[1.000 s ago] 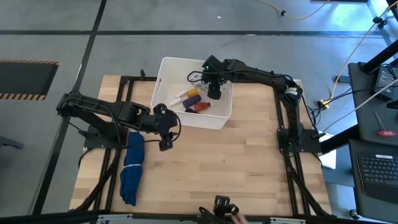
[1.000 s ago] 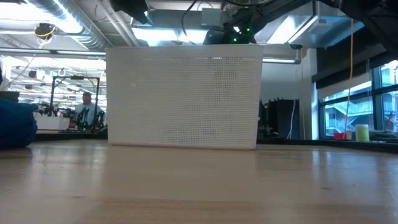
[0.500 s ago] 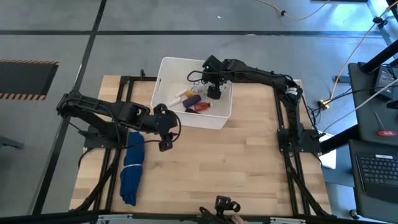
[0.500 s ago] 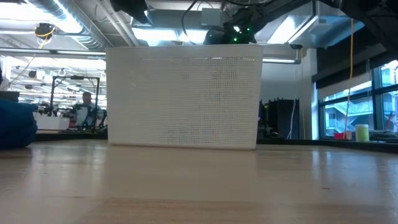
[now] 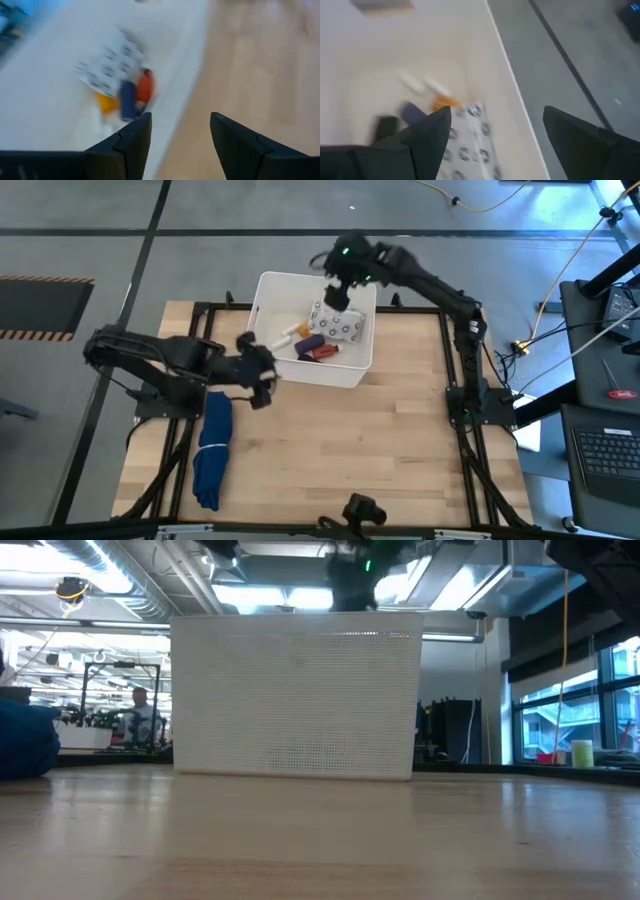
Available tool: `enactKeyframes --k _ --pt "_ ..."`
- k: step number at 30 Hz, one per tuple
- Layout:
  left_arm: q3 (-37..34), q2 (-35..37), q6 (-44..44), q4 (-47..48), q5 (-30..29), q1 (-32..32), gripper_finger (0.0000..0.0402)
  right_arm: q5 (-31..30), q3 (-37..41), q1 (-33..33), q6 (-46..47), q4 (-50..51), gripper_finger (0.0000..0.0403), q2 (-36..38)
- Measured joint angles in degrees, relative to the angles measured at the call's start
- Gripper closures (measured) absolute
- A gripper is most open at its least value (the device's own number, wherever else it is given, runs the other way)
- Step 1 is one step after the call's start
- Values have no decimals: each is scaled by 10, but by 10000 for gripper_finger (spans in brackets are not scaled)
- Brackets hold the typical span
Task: Pick & place medical supplies in basket/bin
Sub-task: Return to Home Position
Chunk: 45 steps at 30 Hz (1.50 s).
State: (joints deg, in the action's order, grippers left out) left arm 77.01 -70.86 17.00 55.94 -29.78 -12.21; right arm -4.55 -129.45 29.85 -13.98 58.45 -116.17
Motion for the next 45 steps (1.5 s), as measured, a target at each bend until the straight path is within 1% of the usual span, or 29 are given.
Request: enactKeyframes --k 2,3,5,8,10,12,16,19,21,23,26,31,34,38,42,45 --pt "0 29 -1 -3 -35 0 206 43 -58 0 22 34 86 2" --pt "0 44 3 -7 -50 0 206 65 -55 -1 34 29 86 16" --pt "-4 80 9 -18 -76 0 206 102 0 -5 57 -2 86 62" --pt "-31 141 16 -35 -111 -7 206 113 88 -20 71 -29 86 131" --pt "-65 185 27 -60 -127 -13 206 95 162 -32 87 -70 86 185" --pt "-106 229 37 -96 -145 -17 206 61 246 -46 106 -116 86 246" --pt "-184 309 38 -156 -185 -17 206 9 422 -67 151 -217 86 387" --pt "-224 362 39 -168 -217 -17 206 -9 545 -79 184 -276 86 489" --pt "-242 398 39 -170 -250 -17 206 -20 619 -86 200 -319 86 554" --pt "-261 433 39 -170 -278 -17 206 -29 683 -90 211 -355 86 616" --pt "-294 480 51 -173 -290 -17 206 -42 763 -95 239 -399 86 690" --pt "-357 545 73 -174 -298 -17 206 -41 859 -95 270 -467 86 765" --pt "-391 577 88 -176 -302 -17 206 -47 917 -95 272 -502 86 792" --pt "-428 622 109 -176 -309 -17 206 -49 1003 -95 284 -607 86 831" --pt "-464 661 126 -176 -336 -17 206 -50 1076 -95 304 -684 86 860" --pt "-490 685 141 -176 -350 -17 206 -51 1117 -95 319 -720 86 877"
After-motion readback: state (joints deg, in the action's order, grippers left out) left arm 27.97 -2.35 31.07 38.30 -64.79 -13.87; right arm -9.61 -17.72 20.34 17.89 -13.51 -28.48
